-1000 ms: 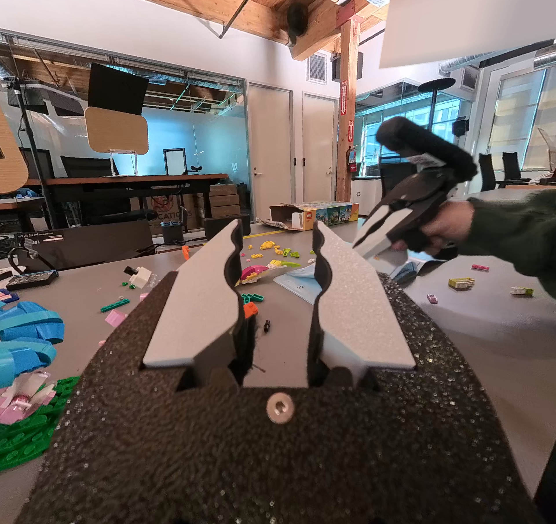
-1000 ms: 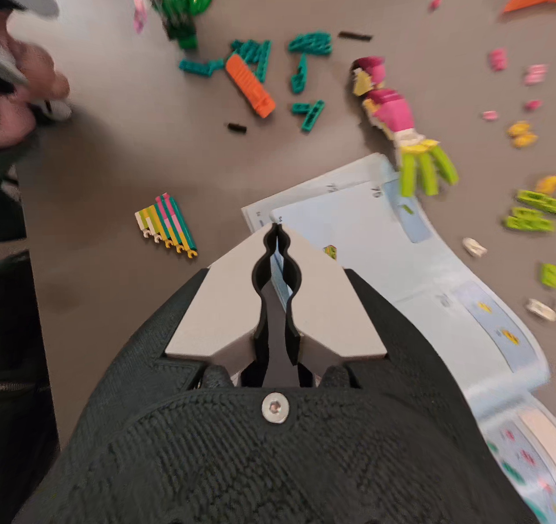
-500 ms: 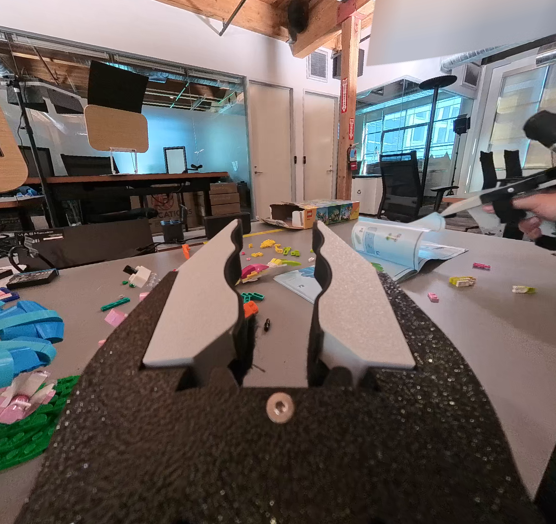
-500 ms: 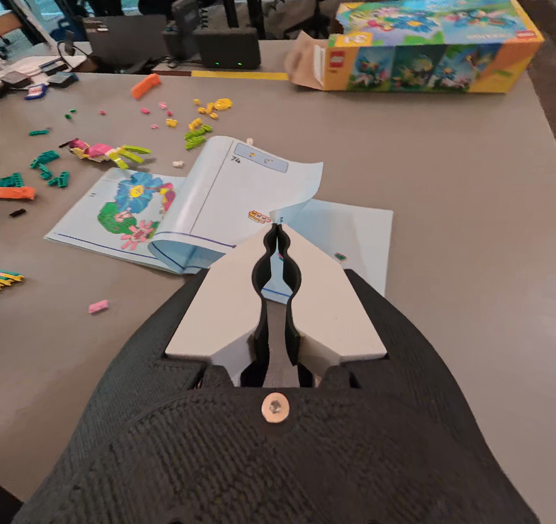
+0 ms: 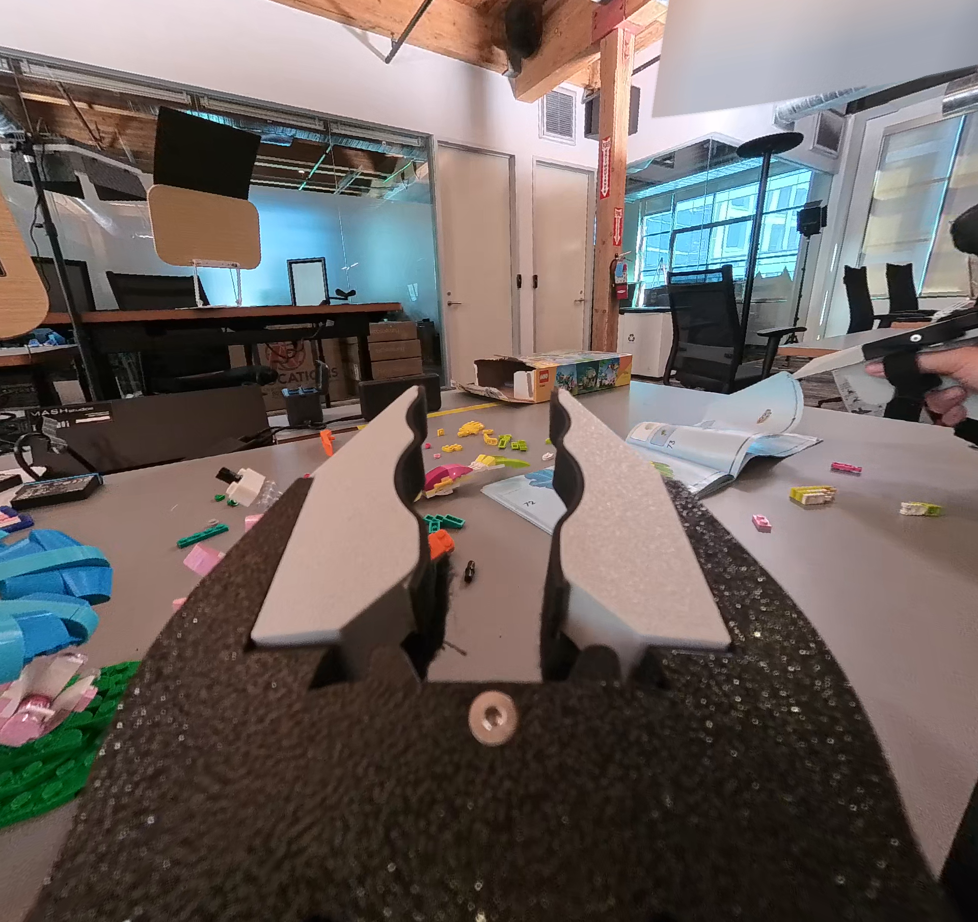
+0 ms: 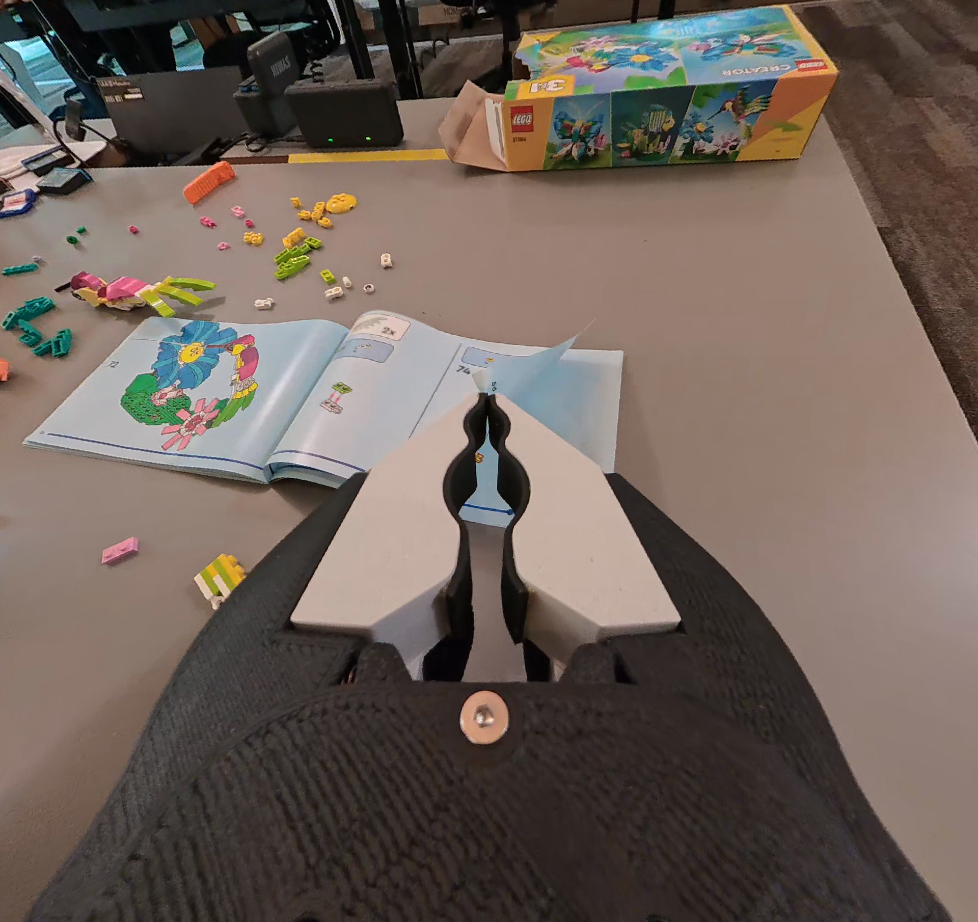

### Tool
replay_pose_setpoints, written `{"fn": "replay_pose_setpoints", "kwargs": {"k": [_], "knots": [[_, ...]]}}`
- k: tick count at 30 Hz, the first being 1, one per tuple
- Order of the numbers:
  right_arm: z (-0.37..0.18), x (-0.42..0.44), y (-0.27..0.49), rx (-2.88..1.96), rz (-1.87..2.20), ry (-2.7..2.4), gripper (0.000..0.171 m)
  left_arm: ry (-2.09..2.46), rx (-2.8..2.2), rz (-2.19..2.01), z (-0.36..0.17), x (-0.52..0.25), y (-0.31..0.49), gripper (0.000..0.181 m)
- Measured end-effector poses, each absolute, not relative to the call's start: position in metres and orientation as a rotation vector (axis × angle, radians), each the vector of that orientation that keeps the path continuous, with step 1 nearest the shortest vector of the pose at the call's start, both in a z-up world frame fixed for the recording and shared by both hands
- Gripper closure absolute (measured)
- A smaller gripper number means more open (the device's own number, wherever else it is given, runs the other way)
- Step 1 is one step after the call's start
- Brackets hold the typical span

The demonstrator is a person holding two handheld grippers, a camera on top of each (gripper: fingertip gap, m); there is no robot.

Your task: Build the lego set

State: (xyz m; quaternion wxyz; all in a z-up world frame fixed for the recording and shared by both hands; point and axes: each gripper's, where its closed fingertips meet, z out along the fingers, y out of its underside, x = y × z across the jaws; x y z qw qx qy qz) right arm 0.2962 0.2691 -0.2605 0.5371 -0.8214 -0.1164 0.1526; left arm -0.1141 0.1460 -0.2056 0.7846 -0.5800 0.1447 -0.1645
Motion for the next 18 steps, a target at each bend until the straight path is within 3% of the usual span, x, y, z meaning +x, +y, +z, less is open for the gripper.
{"fn": "replay_pose_setpoints", "kwargs": {"k": [1, 18], "knots": [[-0.2605, 0.2967, 0.2689, -1.954, 0.363, -0.276, 0.171, 0.312, -1.251, -0.355, -0.2056, -0.1141, 0.1461, 0.137], [-0.2571, 0.3056, 0.2712, -1.928, 0.336, -0.259, 0.171, 0.315, -1.253, -0.354, -0.2059, -0.1136, 0.1465, 0.137]]}}
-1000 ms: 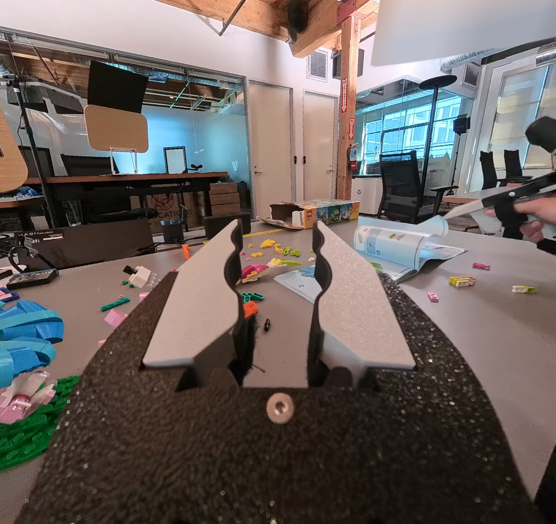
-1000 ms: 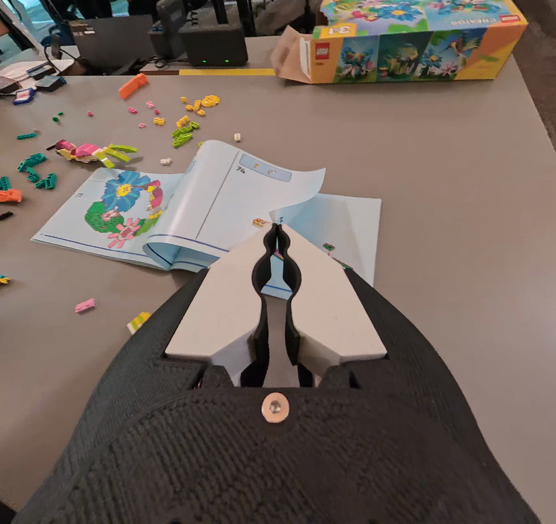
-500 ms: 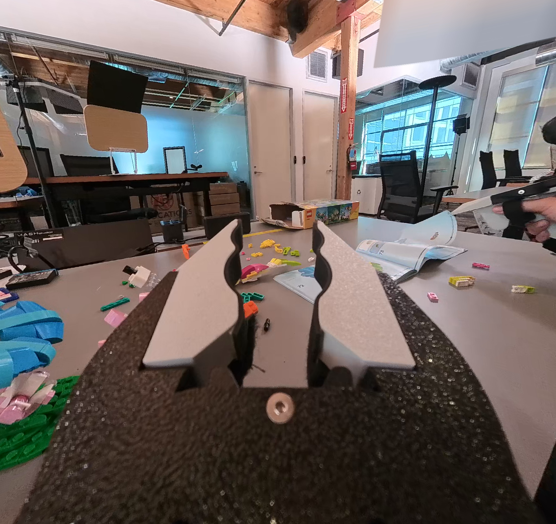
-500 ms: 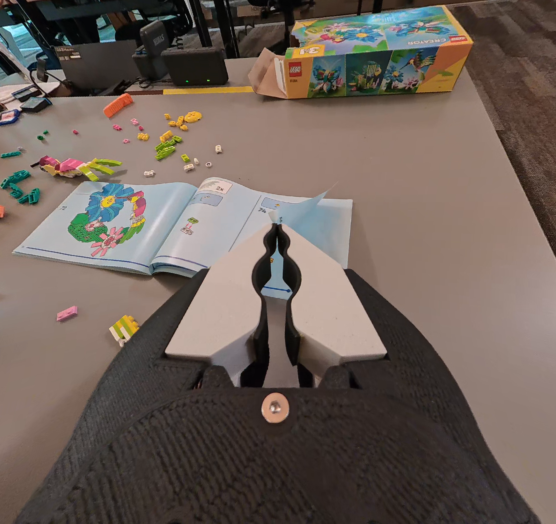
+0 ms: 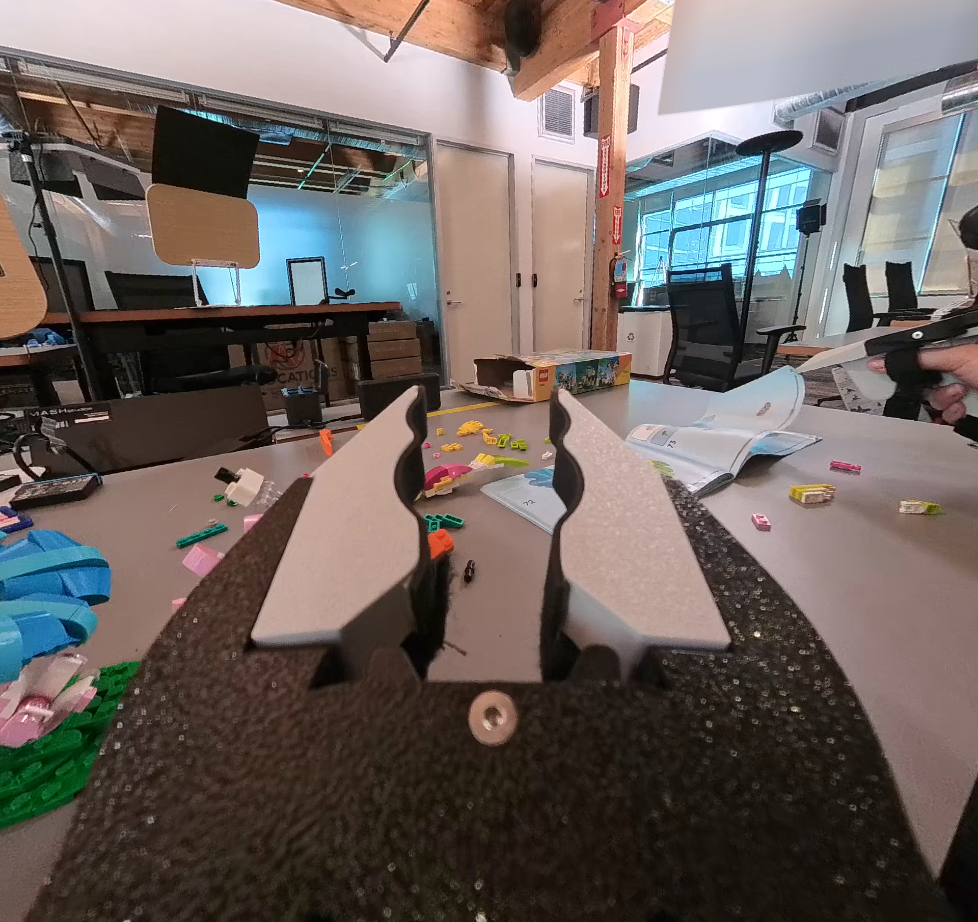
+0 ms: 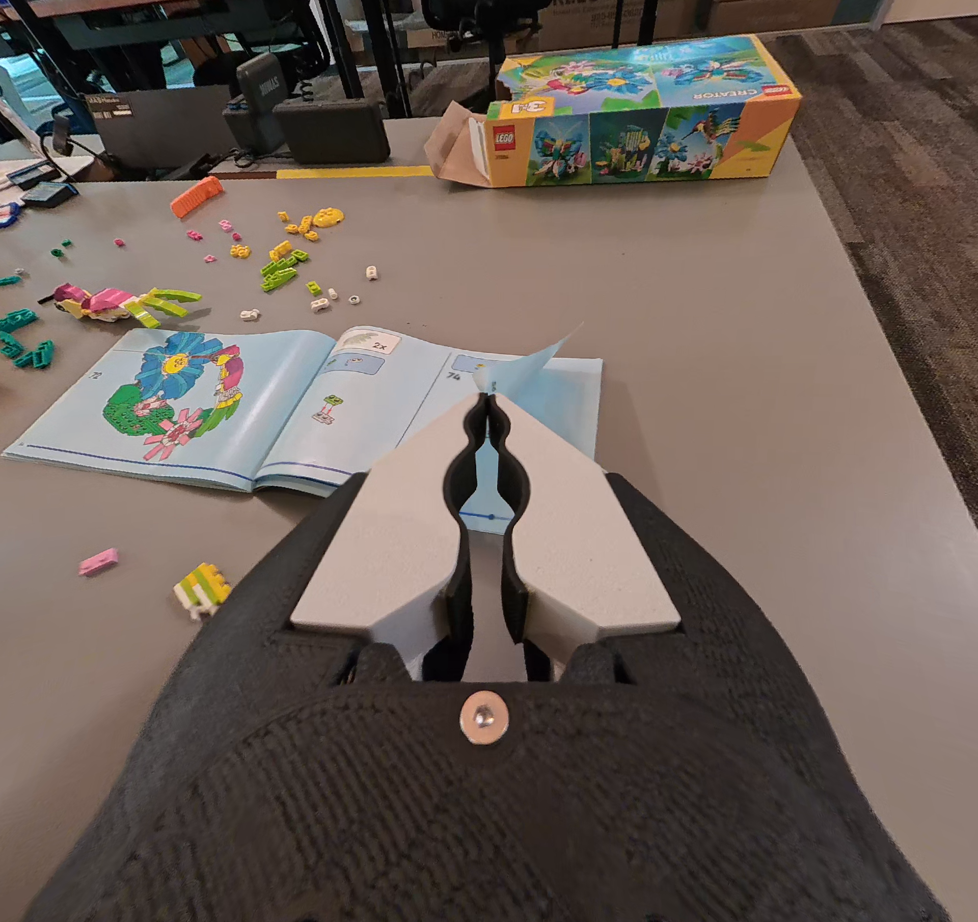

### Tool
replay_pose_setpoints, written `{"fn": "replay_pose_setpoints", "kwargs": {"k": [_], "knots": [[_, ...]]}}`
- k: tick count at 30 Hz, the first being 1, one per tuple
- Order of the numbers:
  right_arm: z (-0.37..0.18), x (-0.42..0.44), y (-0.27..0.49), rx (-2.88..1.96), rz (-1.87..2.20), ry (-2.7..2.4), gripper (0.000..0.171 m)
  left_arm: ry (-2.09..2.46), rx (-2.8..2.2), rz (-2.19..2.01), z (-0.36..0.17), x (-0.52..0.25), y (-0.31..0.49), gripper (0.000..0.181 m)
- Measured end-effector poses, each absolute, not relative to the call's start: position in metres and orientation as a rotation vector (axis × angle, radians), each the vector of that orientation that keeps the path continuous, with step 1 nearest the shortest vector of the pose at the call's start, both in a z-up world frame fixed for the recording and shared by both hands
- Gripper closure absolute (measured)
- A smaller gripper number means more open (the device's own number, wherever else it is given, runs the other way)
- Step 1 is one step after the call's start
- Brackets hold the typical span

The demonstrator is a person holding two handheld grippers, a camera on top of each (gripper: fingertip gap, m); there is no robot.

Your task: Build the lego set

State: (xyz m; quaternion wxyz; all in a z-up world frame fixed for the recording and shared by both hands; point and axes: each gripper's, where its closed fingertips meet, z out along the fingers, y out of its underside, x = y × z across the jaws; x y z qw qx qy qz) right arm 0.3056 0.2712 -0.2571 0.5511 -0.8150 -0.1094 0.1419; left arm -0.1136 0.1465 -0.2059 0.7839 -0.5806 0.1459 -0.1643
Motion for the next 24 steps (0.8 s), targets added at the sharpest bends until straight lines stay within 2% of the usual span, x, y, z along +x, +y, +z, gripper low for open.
{"fn": "replay_pose_setpoints", "kwargs": {"k": [3, 7, 8, 12, 19, 24], "knots": [[-0.258, 0.320, 0.276, -1.932, 0.271, -0.215, 0.171, 0.314, -1.252, -0.355, -0.206, -0.114, 0.146, 0.137], [-0.246, 0.331, 0.276, -1.895, 0.125, -0.185, 0.149, 0.316, -1.253, -0.352, -0.206, -0.114, 0.147, 0.137], [-0.245, 0.327, 0.275, -1.892, 0.109, -0.209, 0.149, 0.316, -1.254, -0.352, -0.206, -0.114, 0.147, 0.137], [-0.274, 0.302, 0.275, -2.015, 0.163, -0.344, 0.169, 0.315, -1.252, -0.352, -0.206, -0.114, 0.147, 0.137], [-0.326, 0.307, 0.269, -2.281, 0.182, -0.351, 0.171, 0.312, -1.251, -0.354, -0.206, -0.114, 0.147, 0.137], [-0.336, 0.319, 0.262, -2.358, 0.069, -0.363, 0.171, 0.314, -1.252, -0.352, -0.206, -0.114, 0.147, 0.137]]}}
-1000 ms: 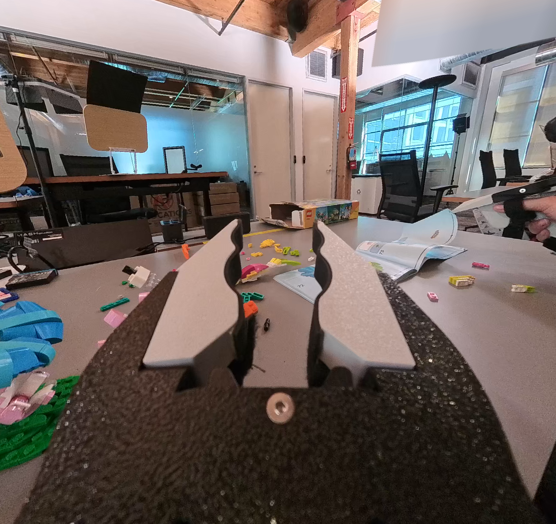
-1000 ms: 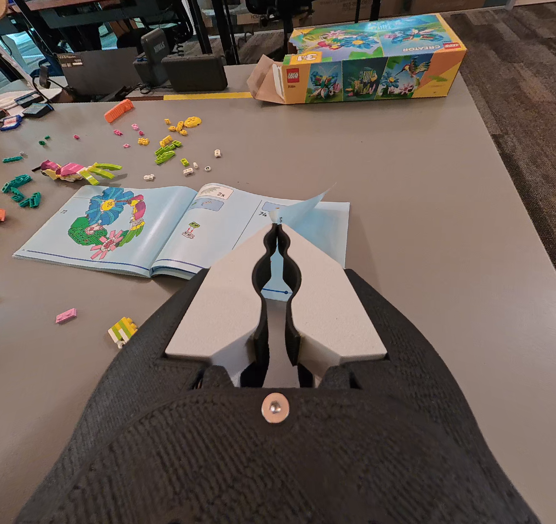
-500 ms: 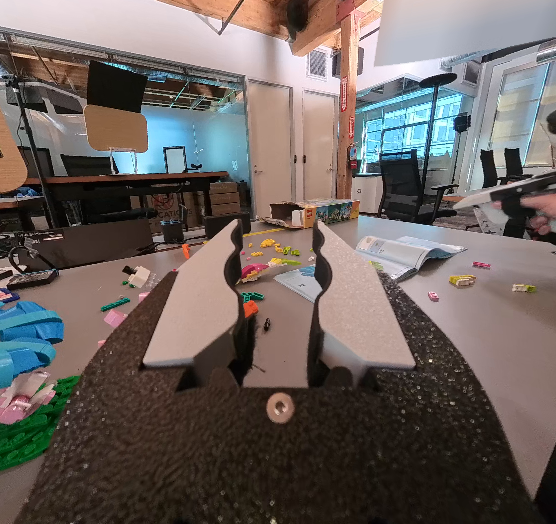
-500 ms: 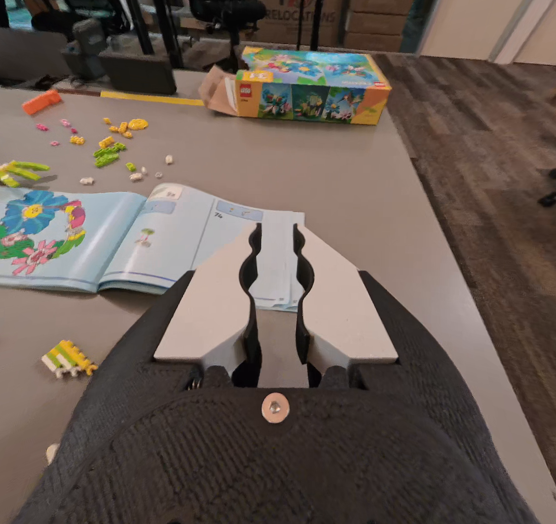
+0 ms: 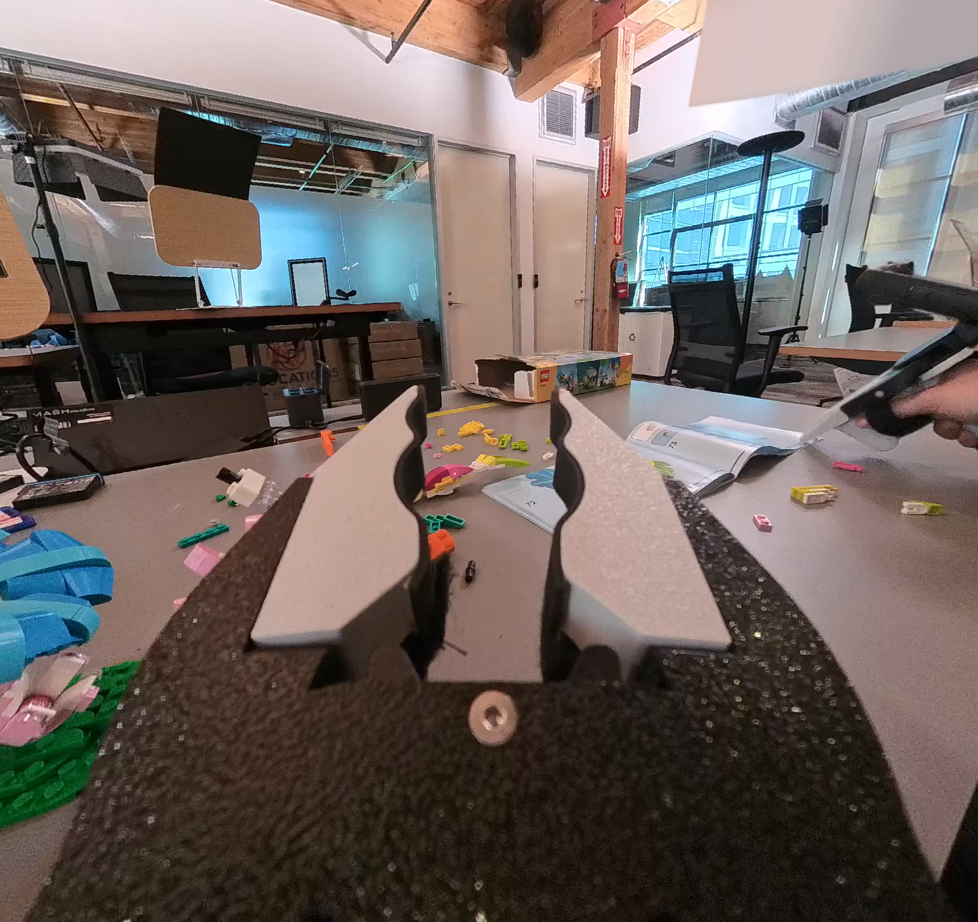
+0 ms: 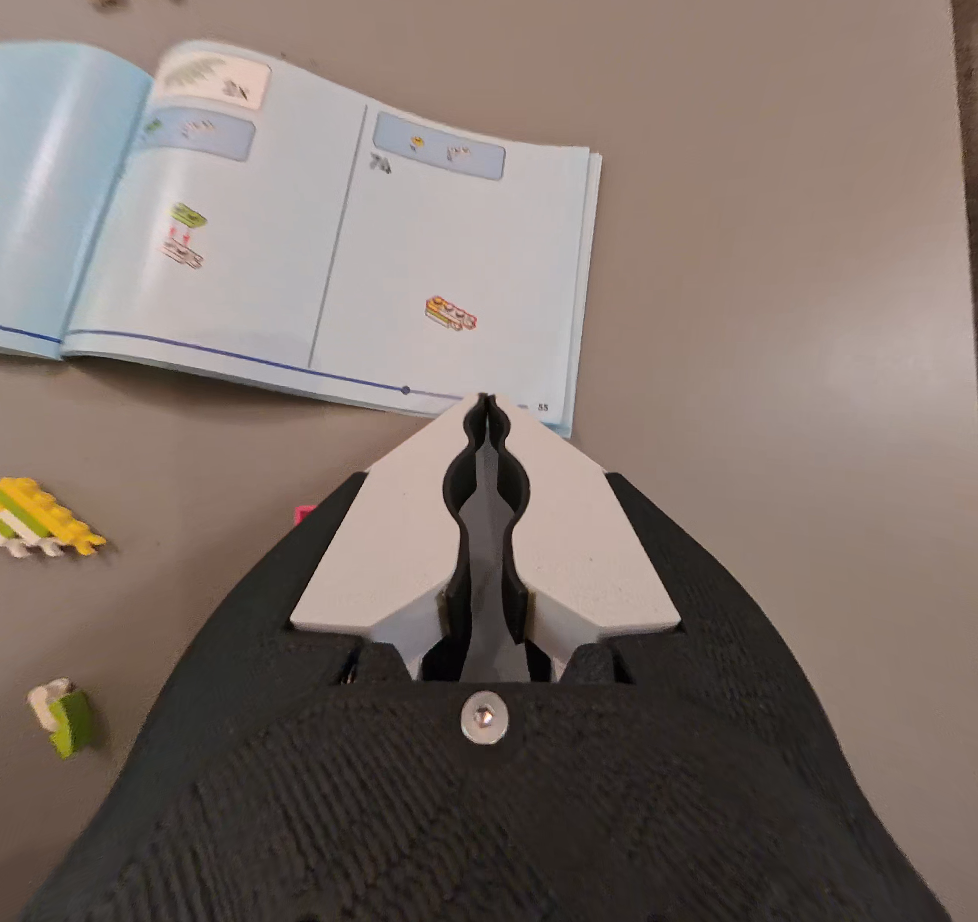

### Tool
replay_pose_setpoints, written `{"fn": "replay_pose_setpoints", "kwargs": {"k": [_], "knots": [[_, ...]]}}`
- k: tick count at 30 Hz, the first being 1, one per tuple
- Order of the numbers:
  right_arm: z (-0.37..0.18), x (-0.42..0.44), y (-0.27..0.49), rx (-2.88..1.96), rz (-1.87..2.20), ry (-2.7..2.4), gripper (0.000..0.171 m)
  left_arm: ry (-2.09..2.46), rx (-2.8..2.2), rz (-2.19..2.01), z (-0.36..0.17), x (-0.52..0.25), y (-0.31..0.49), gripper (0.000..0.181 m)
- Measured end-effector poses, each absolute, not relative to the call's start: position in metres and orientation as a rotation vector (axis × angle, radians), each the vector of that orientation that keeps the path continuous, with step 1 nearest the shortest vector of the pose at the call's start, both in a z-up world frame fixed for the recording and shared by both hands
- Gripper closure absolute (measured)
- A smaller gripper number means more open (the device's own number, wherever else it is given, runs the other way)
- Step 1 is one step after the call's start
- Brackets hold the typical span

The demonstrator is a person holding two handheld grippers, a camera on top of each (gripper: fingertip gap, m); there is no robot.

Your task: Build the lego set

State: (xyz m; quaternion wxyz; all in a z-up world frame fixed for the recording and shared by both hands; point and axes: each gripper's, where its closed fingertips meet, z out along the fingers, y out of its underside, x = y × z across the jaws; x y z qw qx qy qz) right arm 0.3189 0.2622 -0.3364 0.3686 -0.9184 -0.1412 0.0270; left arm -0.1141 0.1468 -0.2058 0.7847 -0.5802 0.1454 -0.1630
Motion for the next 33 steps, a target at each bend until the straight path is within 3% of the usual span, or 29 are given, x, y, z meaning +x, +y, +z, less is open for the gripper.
{"fn": "replay_pose_setpoints", "kwargs": {"k": [6, 8, 11, 14, 18, 33], "knots": [[-0.320, 0.326, 0.265, -2.293, -0.031, -0.364, 0.171, 0.306, -1.248, -0.357, -0.205, -0.115, 0.146, 0.136], [-0.286, 0.318, 0.272, -2.099, -0.090, -0.420, 0.171, 0.304, -1.248, -0.357, -0.205, -0.115, 0.147, 0.136], [-0.221, 0.315, 0.276, -1.723, -0.193, -0.434, 0.156, 0.310, -1.248, -0.354, -0.205, -0.115, 0.146, 0.136], [-0.176, 0.303, 0.265, -1.363, -0.049, -0.432, 0.146, 0.307, -1.248, -0.356, -0.205, -0.115, 0.146, 0.136], [-0.196, 0.322, 0.267, -1.262, 0.002, -0.382, 0.131, 0.307, -1.251, -0.353, -0.206, -0.115, 0.147, 0.136], [-0.194, 0.318, 0.263, -1.186, 0.111, -0.400, 0.131, 0.316, -1.275, -0.346, -0.209, -0.112, 0.150, 0.132]]}}
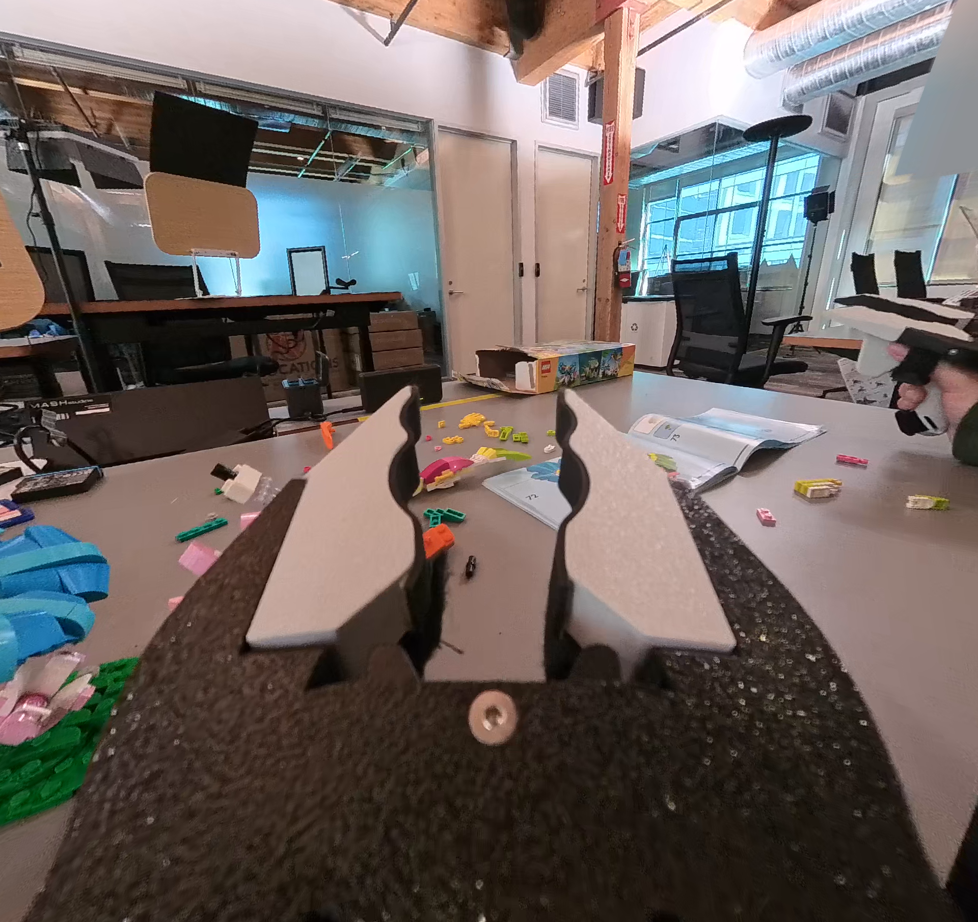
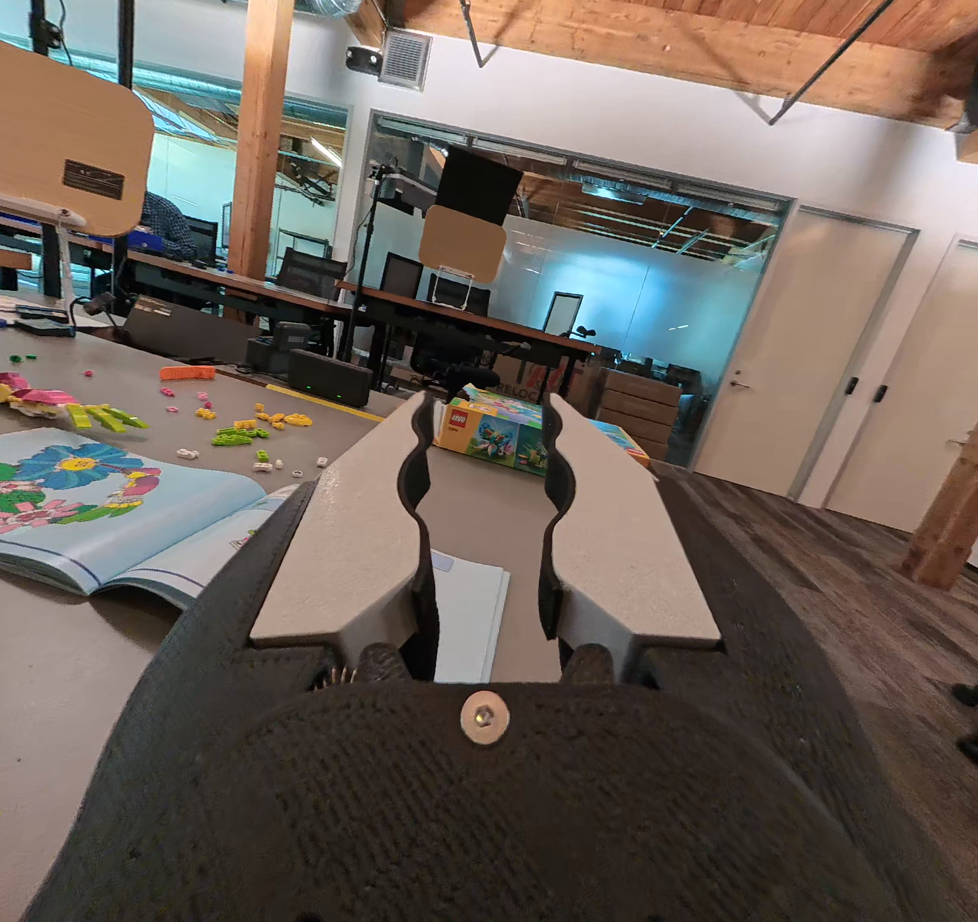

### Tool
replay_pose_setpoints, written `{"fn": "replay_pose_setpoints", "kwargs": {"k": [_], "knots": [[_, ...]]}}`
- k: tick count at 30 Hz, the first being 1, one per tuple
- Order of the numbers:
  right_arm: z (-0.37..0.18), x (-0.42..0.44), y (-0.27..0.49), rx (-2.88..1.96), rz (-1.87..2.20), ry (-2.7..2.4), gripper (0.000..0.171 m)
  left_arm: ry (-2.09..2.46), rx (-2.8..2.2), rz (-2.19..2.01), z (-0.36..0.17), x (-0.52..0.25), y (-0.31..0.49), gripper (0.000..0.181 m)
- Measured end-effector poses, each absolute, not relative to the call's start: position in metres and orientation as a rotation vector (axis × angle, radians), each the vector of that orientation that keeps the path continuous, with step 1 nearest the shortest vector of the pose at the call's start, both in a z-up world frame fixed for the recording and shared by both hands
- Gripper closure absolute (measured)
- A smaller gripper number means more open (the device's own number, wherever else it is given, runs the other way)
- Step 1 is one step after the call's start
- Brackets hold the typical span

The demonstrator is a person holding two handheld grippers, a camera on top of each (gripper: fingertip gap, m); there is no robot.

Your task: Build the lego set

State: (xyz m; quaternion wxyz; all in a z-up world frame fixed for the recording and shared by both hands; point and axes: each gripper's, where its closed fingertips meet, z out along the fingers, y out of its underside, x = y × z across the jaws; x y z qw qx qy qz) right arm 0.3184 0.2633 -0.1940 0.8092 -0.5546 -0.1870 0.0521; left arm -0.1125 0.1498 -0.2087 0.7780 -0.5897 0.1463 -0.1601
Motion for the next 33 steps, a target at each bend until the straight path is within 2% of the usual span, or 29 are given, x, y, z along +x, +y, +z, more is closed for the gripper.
{"fn": "replay_pose_setpoints", "kwargs": {"k": [33], "knots": [[-0.1993, 0.3188, 0.2665, -1.217, 0.135, -0.397, 0.135, 0.322, -1.279, -0.355, -0.2090, -0.1111, 0.1504, 0.131]]}}
